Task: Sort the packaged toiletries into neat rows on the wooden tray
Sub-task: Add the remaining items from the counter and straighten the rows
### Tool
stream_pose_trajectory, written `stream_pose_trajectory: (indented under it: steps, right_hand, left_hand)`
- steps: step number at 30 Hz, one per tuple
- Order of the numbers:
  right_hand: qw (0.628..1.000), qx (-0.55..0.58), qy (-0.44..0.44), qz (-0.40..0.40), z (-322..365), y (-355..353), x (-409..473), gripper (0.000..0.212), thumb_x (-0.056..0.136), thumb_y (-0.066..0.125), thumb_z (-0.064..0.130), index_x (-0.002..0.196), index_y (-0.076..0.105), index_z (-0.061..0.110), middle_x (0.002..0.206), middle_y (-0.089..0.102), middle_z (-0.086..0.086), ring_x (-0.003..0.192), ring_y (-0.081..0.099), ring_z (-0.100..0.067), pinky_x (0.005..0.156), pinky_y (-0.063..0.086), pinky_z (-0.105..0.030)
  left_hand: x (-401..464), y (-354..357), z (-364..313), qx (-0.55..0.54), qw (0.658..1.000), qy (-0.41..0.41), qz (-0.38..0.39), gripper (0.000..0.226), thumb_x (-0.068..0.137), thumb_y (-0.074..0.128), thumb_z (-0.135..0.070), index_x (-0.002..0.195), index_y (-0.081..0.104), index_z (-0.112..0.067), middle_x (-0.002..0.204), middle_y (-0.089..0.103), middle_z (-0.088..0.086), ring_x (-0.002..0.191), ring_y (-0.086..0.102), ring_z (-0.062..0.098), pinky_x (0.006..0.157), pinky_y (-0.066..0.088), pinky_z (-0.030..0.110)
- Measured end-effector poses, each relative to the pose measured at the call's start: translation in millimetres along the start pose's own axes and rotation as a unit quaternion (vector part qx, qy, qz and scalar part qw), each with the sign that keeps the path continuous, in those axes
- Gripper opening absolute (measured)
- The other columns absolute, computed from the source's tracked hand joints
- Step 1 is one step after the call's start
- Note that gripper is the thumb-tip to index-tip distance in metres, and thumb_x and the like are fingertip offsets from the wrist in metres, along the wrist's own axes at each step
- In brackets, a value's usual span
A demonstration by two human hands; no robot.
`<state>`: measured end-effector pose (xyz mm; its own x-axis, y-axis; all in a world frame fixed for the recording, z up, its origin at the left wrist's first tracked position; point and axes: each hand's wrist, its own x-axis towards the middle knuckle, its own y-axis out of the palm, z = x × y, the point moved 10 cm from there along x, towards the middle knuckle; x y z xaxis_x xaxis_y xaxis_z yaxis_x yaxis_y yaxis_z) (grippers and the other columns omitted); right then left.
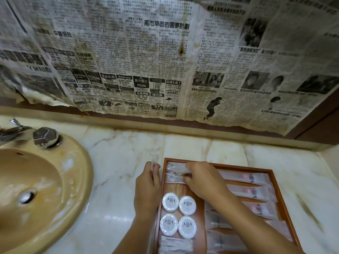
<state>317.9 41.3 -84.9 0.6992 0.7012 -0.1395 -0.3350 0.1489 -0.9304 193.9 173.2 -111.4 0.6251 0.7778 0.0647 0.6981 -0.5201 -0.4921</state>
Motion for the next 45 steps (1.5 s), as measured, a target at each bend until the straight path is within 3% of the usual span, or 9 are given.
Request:
stream_pose_trajectory:
  steps: [6,10,13,20,26,33,37,42,45]
  right_hand:
    - [0.993,0.109,0.024,0.031,-0.5,-9.3,-5.1,0.016,0.087,0.053,0.039,0.098,0.048,0.028,0.08,0.063,0.006,0.07,0.059,-0.012,0.06,0.049,-0.033]
    - [0.986,0.163,0.034,0.023,-0.3,-13.3,-8.0,0.012,0.098,0.042,0.032,0.101,0.048,0.022,0.086,0.062,0.002,0.076,0.058,-0.014,0.069,0.049,-0.038]
    - [0.986,0.159,0.036,0.025,0.4,-13.3,-7.3,0.021,0.101,0.041,0.029,0.095,0.055,0.015,0.086,0.063,-0.003,0.078,0.059,-0.018,0.075,0.05,-0.042]
    - [0.986,0.153,0.04,0.057,6.9,-8.4,-4.1,0.027,0.101,0.044,0.03,0.089,0.058,0.01,0.089,0.055,-0.005,0.081,0.054,-0.018,0.072,0.042,-0.035]
    - [0.992,0.116,0.031,0.039,14.9,-0.4,2.6,0.015,0.098,0.054,0.032,0.086,0.057,0.024,0.086,0.048,0.008,0.086,0.045,-0.009,0.073,0.034,-0.028]
    - [0.997,0.074,0.02,0.027,20.9,12.8,6.0,0.013,0.092,0.062,0.026,0.079,0.058,0.026,0.086,0.053,0.006,0.087,0.048,-0.012,0.072,0.037,-0.029]
    - [0.997,0.076,0.028,0.007,21.0,12.5,5.7,0.01,0.09,0.064,0.027,0.082,0.059,0.028,0.087,0.055,0.009,0.09,0.049,-0.012,0.076,0.04,-0.03]
    - [0.996,0.091,0.023,-0.007,21.6,7.0,2.7,0.002,0.091,0.063,0.025,0.09,0.063,0.025,0.091,0.063,0.008,0.088,0.054,-0.009,0.075,0.047,-0.03]
    - [0.995,0.098,0.013,-0.006,20.7,4.1,3.9,0.006,0.093,0.057,0.021,0.092,0.063,0.024,0.091,0.063,0.008,0.086,0.055,-0.008,0.076,0.049,-0.031]
  left_hand:
    - [0.8,0.3,0.3,0.001,1.0,-0.001,0.006,0.023,0.104,0.04,-0.032,0.085,0.052,-0.028,0.068,0.06,-0.013,0.068,0.058,0.001,0.053,0.038,0.012]
    - [-0.9,1.1,1.0,0.006,1.0,-0.001,0.014,0.023,0.104,0.037,-0.035,0.087,0.052,-0.029,0.072,0.061,-0.016,0.071,0.059,-0.001,0.054,0.037,0.01]
    - [-0.3,2.1,0.4,0.004,1.0,-0.004,0.02,0.024,0.104,0.036,-0.037,0.088,0.052,-0.027,0.072,0.062,-0.015,0.073,0.059,-0.001,0.054,0.038,0.012]
    - [-0.9,2.7,2.0,0.004,1.0,-0.009,0.029,0.027,0.103,0.034,-0.039,0.087,0.052,-0.027,0.07,0.061,-0.013,0.071,0.059,0.0,0.052,0.04,0.014]
    - [0.3,3.5,2.8,0.006,0.999,-0.011,0.031,0.027,0.103,0.034,-0.039,0.089,0.052,-0.025,0.07,0.061,-0.011,0.065,0.059,0.003,0.054,0.044,0.023]
    - [1.8,4.7,6.4,0.003,0.999,-0.011,0.03,0.027,0.103,0.034,-0.038,0.091,0.053,-0.023,0.069,0.061,-0.008,0.064,0.059,0.01,0.057,0.048,0.034]
    - [2.0,4.9,7.1,0.007,0.999,-0.015,0.035,0.024,0.103,0.035,-0.038,0.092,0.053,-0.026,0.069,0.061,-0.01,0.065,0.059,0.006,0.054,0.045,0.026]
    - [1.9,5.4,8.1,0.004,0.999,-0.015,0.037,0.026,0.102,0.033,-0.041,0.091,0.052,-0.027,0.073,0.063,-0.01,0.067,0.06,0.007,0.057,0.048,0.03]
    - [0.9,4.9,6.4,0.005,0.999,-0.017,0.035,0.028,0.102,0.032,-0.043,0.091,0.052,-0.027,0.073,0.063,-0.011,0.067,0.06,0.005,0.055,0.044,0.024]
